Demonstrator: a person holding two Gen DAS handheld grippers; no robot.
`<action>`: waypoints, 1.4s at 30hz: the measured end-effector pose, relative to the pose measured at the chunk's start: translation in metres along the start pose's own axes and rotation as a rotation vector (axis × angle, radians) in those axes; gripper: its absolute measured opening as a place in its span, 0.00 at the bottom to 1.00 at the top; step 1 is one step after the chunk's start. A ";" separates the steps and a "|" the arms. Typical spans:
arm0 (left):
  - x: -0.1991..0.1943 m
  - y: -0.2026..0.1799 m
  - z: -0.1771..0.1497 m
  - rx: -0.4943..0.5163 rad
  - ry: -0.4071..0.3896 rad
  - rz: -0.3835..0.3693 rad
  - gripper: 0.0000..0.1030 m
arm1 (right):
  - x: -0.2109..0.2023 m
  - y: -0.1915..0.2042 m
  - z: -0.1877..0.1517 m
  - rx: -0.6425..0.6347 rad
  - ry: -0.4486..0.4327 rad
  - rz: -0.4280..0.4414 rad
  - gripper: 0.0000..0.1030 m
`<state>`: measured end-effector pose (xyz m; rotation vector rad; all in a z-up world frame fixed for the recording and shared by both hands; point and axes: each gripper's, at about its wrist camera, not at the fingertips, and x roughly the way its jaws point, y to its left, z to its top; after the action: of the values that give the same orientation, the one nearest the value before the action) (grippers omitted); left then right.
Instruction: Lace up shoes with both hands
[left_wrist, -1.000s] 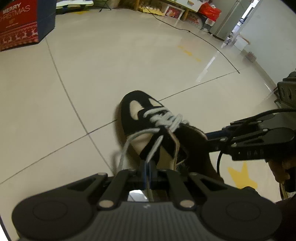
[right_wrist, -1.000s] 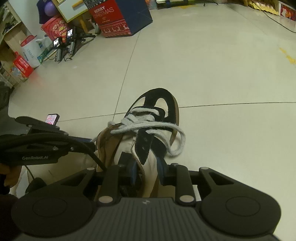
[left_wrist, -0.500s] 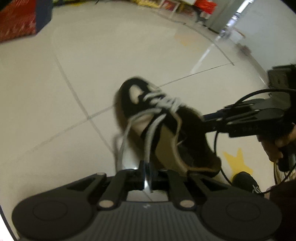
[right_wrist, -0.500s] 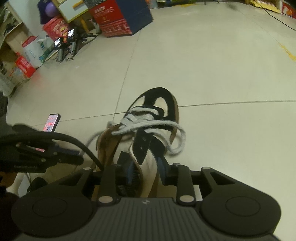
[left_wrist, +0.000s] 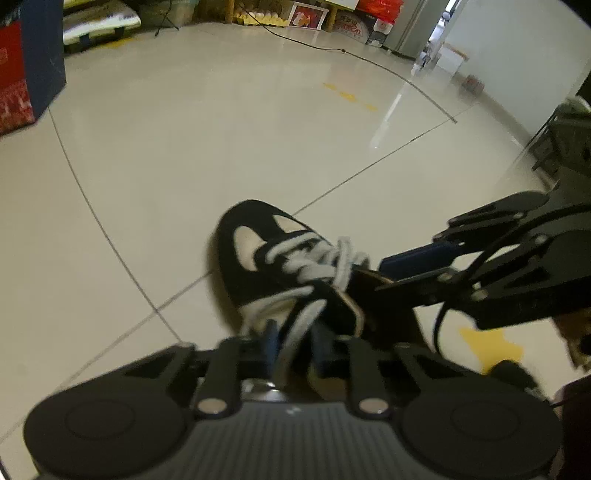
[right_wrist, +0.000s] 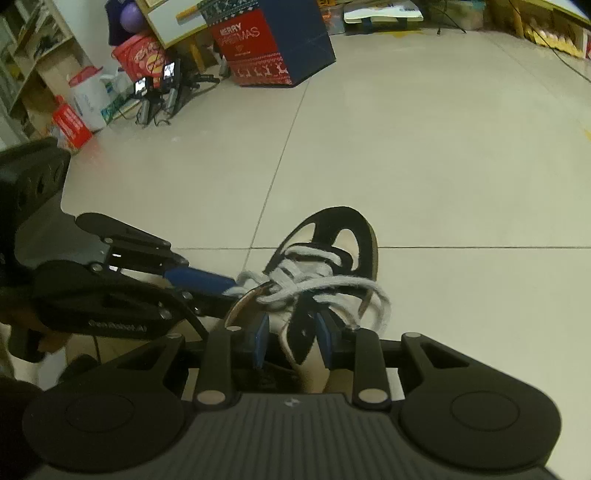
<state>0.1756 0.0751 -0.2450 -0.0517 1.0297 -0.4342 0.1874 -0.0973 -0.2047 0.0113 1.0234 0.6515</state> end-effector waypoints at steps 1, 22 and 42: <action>0.000 -0.001 0.000 -0.005 0.003 0.006 0.03 | 0.001 -0.001 -0.001 0.003 0.003 -0.004 0.30; -0.025 0.036 -0.048 -0.196 0.069 0.124 0.02 | 0.004 -0.011 -0.006 0.074 0.011 0.000 0.33; -0.026 -0.007 -0.015 0.050 -0.117 0.055 0.85 | -0.001 -0.009 -0.005 0.040 0.005 -0.009 0.35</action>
<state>0.1492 0.0809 -0.2305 -0.0040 0.9028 -0.4022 0.1876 -0.1068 -0.2089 0.0401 1.0409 0.6236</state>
